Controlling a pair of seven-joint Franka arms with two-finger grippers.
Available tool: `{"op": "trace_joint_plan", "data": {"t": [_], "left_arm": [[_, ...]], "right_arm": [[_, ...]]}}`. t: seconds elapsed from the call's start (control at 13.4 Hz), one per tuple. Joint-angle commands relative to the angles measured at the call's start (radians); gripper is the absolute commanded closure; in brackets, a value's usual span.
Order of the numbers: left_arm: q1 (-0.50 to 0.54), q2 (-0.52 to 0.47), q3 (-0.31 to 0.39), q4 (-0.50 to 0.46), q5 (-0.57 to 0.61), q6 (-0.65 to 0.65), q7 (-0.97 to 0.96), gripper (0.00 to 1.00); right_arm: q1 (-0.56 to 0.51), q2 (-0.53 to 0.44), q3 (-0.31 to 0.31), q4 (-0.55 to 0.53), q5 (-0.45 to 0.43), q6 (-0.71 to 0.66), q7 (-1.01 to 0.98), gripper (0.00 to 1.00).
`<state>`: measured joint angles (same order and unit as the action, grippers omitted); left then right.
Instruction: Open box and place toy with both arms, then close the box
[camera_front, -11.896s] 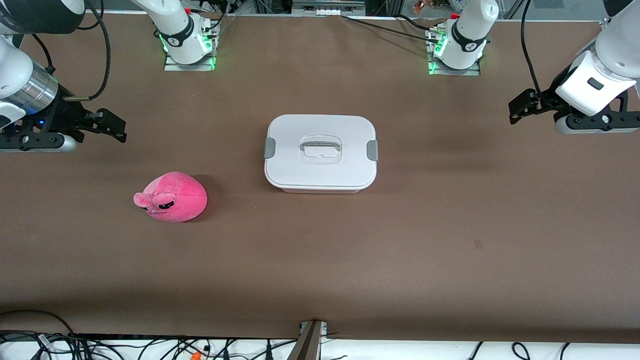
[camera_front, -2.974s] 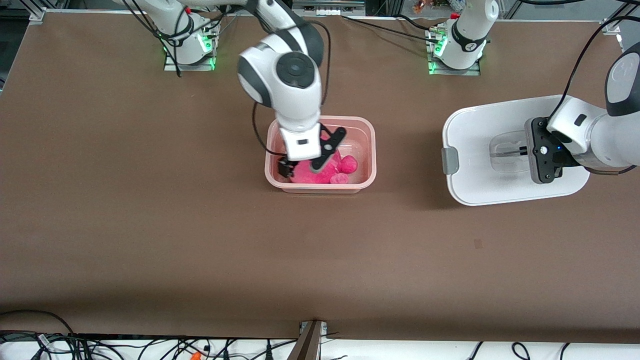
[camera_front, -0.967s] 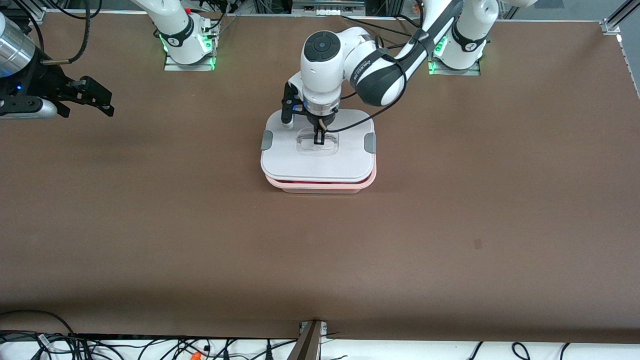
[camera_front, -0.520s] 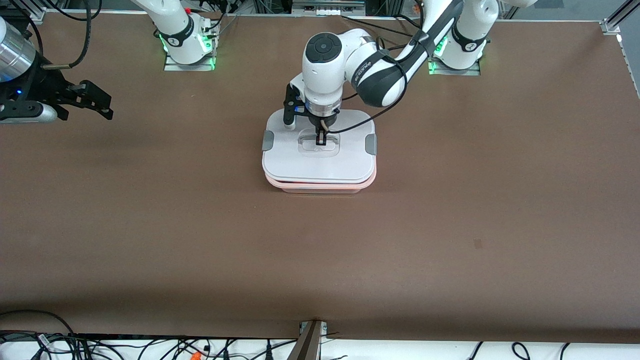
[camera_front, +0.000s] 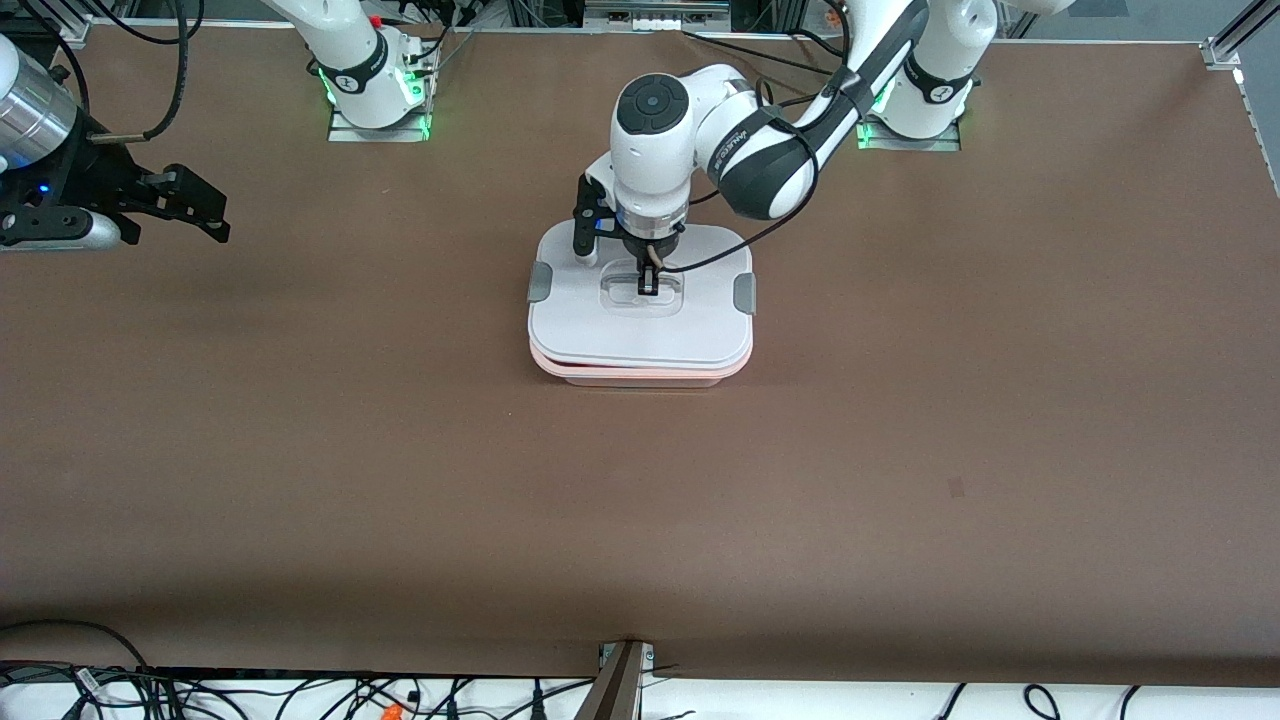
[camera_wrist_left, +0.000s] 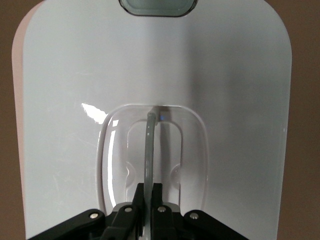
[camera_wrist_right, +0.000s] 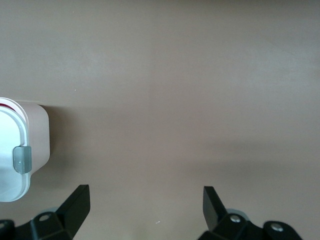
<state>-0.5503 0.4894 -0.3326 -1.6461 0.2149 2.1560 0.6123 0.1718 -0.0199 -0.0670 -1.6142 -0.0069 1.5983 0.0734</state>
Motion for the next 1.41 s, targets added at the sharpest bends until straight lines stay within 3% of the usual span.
{"op": "trace_joint_plan", "data": {"t": [0.0,0.67,1.34], "left_arm": [[0.02,-0.022,0.006,-0.018,0.029,0.01,-0.011,1.0],[0.038,-0.028,0.0,-0.011,0.021,0.008,-0.034,1.0],[-0.007,-0.005,0.0,-0.012,0.027,0.042,-0.12,1.0]], "right_arm": [[-0.017,0.011,0.01,0.023,-0.005,-0.017,0.008,0.0],[-0.018,0.012,0.007,0.023,-0.004,-0.017,0.008,0.0],[-0.018,0.012,0.007,0.023,-0.004,-0.017,0.009,0.0]]}}
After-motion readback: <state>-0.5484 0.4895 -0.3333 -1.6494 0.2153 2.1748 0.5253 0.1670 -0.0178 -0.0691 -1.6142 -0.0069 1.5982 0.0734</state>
